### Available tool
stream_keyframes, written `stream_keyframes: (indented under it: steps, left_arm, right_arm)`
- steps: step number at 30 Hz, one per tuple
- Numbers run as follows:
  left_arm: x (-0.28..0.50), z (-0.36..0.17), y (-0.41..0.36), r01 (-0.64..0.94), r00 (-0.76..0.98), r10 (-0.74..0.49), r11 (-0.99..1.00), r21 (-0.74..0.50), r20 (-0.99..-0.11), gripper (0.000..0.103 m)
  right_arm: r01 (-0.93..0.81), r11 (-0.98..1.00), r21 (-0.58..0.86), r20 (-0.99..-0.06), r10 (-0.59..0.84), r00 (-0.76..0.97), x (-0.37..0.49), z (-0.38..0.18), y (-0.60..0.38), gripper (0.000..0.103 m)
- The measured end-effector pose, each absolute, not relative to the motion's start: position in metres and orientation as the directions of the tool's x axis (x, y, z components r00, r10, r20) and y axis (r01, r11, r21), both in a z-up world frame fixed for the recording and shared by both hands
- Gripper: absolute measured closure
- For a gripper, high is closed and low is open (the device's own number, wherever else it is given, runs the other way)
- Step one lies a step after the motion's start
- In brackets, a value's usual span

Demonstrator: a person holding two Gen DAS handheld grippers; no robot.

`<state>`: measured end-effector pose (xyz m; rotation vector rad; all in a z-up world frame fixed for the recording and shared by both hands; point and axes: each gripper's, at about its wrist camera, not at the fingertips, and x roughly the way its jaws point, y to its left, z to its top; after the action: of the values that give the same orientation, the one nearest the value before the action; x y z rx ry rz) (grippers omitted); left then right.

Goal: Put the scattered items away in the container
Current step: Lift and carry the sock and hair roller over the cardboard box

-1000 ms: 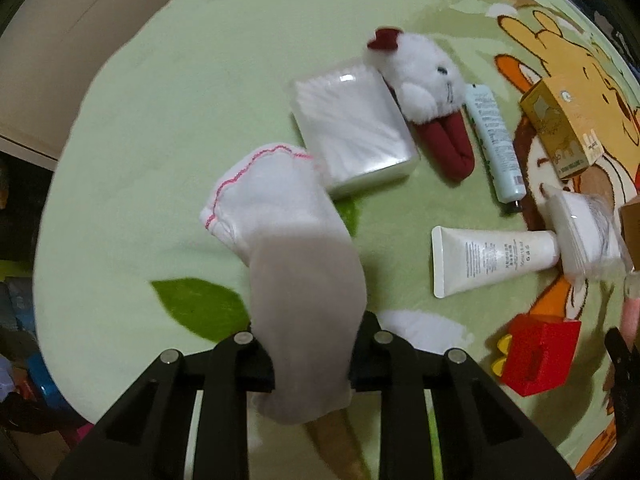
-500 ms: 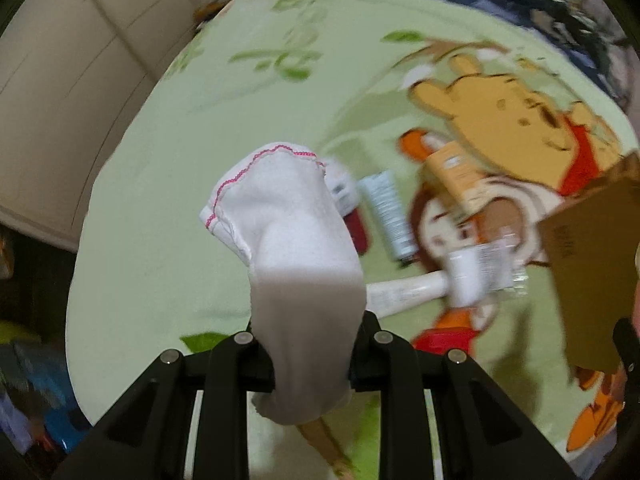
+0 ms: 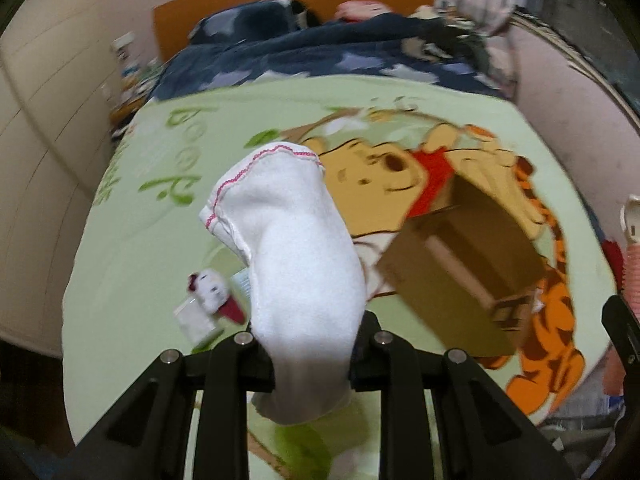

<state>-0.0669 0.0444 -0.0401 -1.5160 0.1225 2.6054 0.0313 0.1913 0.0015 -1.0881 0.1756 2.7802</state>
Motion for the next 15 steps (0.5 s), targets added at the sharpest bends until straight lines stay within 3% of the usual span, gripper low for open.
stream_keyframes:
  steps: [15]
  left_arm:
    - [-0.054,-0.002,0.125,-0.367,-0.515,0.176,-0.93,0.03,-0.839,0.079]
  right_arm:
    - [-0.3,-0.953,0.04,-0.618,0.212,-0.757,0.062,0.037,0.234,0.076]
